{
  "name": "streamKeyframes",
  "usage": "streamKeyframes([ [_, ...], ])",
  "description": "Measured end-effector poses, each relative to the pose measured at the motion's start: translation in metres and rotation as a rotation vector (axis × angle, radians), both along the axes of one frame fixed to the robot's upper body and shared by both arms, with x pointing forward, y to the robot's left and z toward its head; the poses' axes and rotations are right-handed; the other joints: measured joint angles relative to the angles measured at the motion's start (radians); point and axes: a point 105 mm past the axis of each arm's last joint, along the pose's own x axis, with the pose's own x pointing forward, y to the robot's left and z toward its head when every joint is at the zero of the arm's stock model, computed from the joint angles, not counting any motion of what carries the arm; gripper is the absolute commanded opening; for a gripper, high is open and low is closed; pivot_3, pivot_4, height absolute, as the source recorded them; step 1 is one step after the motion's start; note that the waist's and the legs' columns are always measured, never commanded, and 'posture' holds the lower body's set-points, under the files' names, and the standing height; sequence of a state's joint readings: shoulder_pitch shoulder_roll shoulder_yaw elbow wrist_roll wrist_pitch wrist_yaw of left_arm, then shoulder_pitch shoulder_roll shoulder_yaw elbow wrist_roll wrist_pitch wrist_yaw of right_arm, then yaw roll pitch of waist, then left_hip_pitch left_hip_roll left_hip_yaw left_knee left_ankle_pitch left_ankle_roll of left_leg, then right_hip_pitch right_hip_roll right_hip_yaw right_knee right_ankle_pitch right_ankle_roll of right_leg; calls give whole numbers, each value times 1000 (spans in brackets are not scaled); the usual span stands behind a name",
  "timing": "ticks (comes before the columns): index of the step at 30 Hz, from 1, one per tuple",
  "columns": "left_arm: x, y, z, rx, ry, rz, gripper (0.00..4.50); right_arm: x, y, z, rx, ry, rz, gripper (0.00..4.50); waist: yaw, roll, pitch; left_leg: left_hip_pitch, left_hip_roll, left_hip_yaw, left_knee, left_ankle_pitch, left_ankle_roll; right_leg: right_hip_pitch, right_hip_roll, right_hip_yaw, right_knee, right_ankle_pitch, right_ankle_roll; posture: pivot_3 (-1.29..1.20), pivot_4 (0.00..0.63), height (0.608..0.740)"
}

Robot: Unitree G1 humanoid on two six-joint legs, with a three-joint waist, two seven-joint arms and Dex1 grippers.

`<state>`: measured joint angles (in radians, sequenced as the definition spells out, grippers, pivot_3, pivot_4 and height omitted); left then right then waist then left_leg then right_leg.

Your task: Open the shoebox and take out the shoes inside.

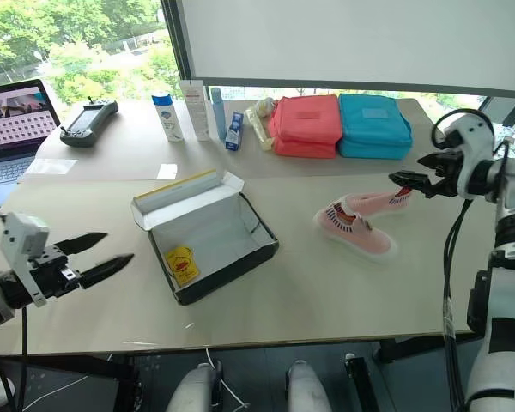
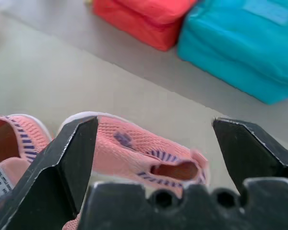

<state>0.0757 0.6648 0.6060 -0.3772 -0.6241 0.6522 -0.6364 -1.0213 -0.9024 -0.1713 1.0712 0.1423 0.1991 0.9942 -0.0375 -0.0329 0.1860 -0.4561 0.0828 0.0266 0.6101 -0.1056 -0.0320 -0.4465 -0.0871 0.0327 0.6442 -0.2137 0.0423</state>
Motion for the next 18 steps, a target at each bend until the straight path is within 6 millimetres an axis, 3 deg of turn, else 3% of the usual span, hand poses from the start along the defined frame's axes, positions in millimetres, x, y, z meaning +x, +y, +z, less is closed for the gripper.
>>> streamKeyframes([
  [3,-1,29,-5,-9,-97,261,4500,-5,-33,-31,55,-47,-242,4476,0,-1,-1,3,-1,0,1,-1,-1,5,-1,0,-3,1,2,0,150,715],
  [5,-3,34,-9,2,-130,329,4500,-8,-50,-43,54,-93,-404,4476,-3,-1,-1,4,-3,0,1,-1,-2,7,-3,1,-3,2,3,0,150,715],
  [7,-2,30,-18,46,-126,339,4500,-10,-56,-41,22,-176,-494,4476,-7,-1,-1,6,-3,0,1,-4,-6,8,-3,2,-3,2,3,0,150,715],
  [11,13,2,-37,50,-119,317,4500,-7,-30,-43,-9,-299,-472,4476,-9,-5,-3,11,-2,0,-1,-4,-6,12,-1,3,-3,1,4,0,150,715],
  [14,18,-11,-40,32,-165,347,4500,-9,-6,-81,13,-254,-435,4476,-6,-10,-7,12,-2,0,0,-4,-5,15,-1,3,-4,1,5,0,150,715],
  [16,19,-9,-45,35,-172,387,4500,-15,0,-113,39,-185,-456,4476,-5,-10,-7,12,-3,0,0,-5,-5,15,-3,3,-5,1,5,0,150,715],
  [18,19,-4,-51,52,-162,423,4500,-20,0,-129,45,-150,-478,4476,-5,-10,-7,12,-4,0,0,-5,-5,15,-3,3,-4,1,5,0,150,715],
])
